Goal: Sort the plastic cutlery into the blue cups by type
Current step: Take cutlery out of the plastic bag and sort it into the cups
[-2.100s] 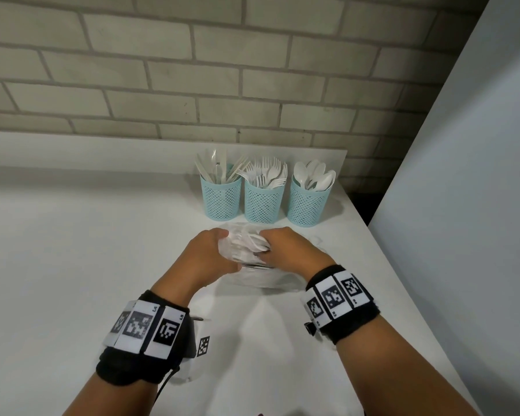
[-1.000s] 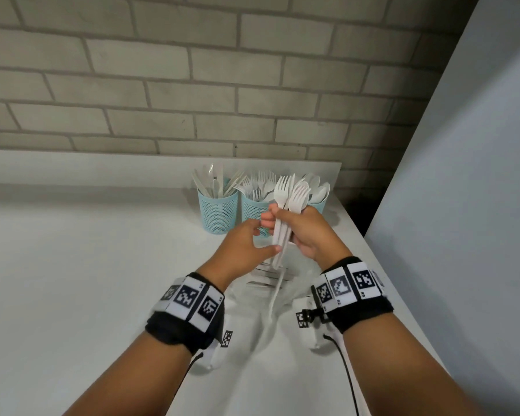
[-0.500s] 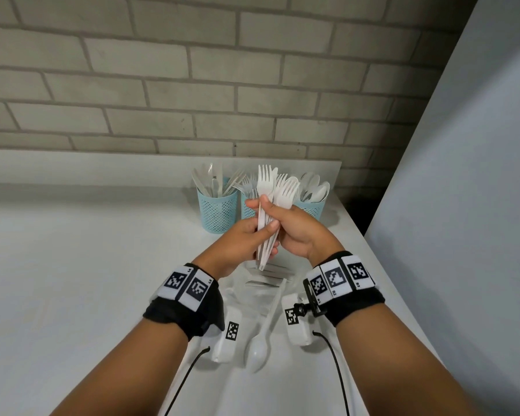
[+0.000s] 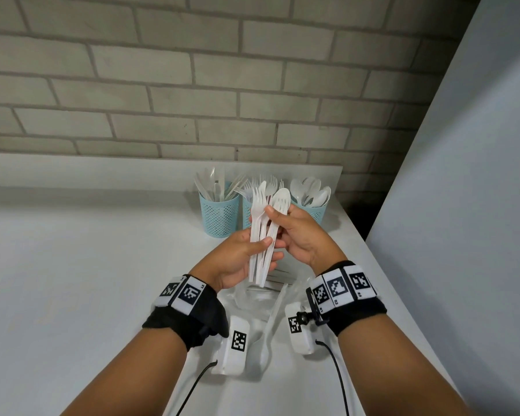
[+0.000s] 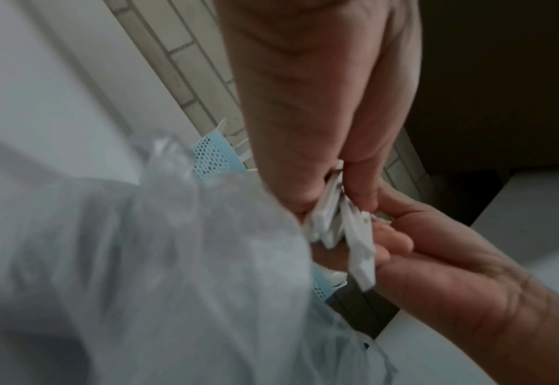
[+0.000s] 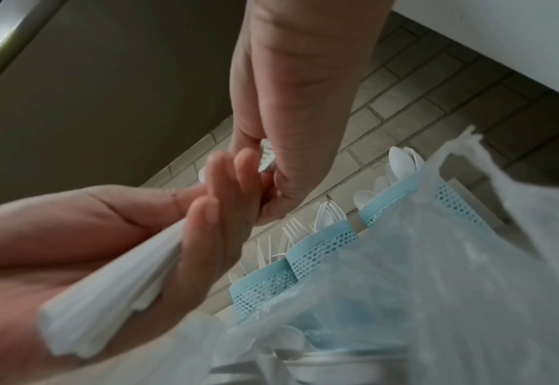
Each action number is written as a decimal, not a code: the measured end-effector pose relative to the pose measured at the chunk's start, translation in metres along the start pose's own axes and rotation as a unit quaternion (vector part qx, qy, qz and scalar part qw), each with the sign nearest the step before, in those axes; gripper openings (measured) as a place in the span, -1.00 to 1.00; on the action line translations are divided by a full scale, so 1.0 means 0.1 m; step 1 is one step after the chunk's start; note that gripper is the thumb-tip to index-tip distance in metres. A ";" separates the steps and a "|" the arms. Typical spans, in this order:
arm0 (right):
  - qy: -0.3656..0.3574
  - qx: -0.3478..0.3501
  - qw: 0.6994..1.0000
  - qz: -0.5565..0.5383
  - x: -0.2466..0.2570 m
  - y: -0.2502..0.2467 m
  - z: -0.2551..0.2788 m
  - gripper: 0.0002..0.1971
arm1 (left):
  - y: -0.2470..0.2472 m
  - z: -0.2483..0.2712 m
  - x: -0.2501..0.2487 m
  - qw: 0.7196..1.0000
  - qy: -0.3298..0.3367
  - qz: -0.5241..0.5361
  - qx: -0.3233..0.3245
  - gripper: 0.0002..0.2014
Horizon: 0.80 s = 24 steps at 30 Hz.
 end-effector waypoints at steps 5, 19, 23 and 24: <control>0.006 0.013 1.000 0.001 0.01 0.00 0.02 -0.84 | -0.05 0.00 0.04 1.000 -0.004 0.011 -0.028 -0.81; -0.007 -0.181 0.983 -0.001 0.05 -0.27 -0.05 -0.87 | -0.06 -0.01 0.10 0.998 -0.039 -0.024 -0.037 -0.77; -0.012 -0.213 0.976 -0.040 0.08 -0.34 -0.04 -0.88 | -0.09 -0.02 0.10 0.997 -0.034 -0.041 -0.050 -0.79; -0.006 -0.208 0.977 -0.041 0.07 -0.33 -0.04 -0.88 | -0.08 -0.02 0.10 0.997 -0.032 -0.048 -0.048 -0.80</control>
Point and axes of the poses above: each hand's wrist, its own z-axis away from the middle knuckle, its own y-axis out of the palm, x = y × z, the point moved 6 cm from there along -z, towards the middle knuckle, and after that the axes turned 3 degrees about x, right-handed, at the moved point
